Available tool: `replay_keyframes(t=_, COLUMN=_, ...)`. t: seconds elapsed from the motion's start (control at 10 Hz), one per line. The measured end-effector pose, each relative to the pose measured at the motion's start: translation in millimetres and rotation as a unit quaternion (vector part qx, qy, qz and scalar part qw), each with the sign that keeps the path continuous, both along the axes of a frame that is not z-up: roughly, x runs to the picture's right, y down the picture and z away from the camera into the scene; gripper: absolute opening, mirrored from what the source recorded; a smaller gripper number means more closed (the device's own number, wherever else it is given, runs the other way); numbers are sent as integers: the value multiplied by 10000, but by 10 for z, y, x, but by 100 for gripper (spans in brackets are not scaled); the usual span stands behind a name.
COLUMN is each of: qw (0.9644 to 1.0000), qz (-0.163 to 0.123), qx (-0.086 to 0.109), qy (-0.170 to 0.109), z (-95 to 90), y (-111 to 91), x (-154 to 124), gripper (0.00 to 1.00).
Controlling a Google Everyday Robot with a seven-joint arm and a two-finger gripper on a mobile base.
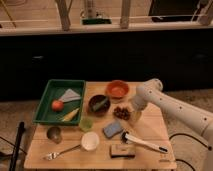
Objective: Place grapes in paper cup
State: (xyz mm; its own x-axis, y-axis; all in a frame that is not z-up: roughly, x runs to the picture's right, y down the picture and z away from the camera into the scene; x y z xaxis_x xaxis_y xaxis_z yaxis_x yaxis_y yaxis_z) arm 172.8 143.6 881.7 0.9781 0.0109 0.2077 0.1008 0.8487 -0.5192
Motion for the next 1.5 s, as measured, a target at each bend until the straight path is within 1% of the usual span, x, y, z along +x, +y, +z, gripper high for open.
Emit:
replay_keyframes(t=0.3, qw=9996, qz=-206, qx=-48, qy=-182, z=-25, y=5, x=-149, gripper=80)
replay_keyframes(t=0.4, qw=9990, qz=-329, qx=-80, qy=-275, z=-21, y=14, x=-266, gripper=77)
replay_keyframes(t=0.6, qw=9982, qz=-464, qx=-147, qy=-363, z=1, y=67, x=-380, gripper=61)
replay_keyframes(t=0.7, qw=9975, qz=-535, qx=-191, qy=-416, z=23, y=93, x=-449, gripper=49)
replay_keyframes(t=0.8, qw=9970, qz=-584, qx=-235, qy=-453, z=46, y=123, x=-500, gripper=39)
replay_keyframes(t=0.9, qw=9967, qz=-604, qx=-254, qy=-471, z=62, y=133, x=-523, gripper=31)
replay_keyframes(t=1.0, qw=9965, qz=-622, qx=-290, qy=-477, z=76, y=157, x=-532, gripper=19)
replay_keyframes(t=1.1, qw=9965, qz=-626, qx=-283, qy=-484, z=78, y=160, x=-541, gripper=8)
replay_keyframes(t=1.2, qw=9967, qz=-615, qx=-262, qy=-467, z=49, y=150, x=-511, gripper=2)
replay_keyframes(t=1.3, qw=9970, qz=-613, qx=-217, qy=-431, z=-3, y=115, x=-451, gripper=0)
replay_keyframes(t=1.5, qw=9977, qz=-547, qx=5, qy=-394, z=-222, y=-68, x=-329, gripper=0)
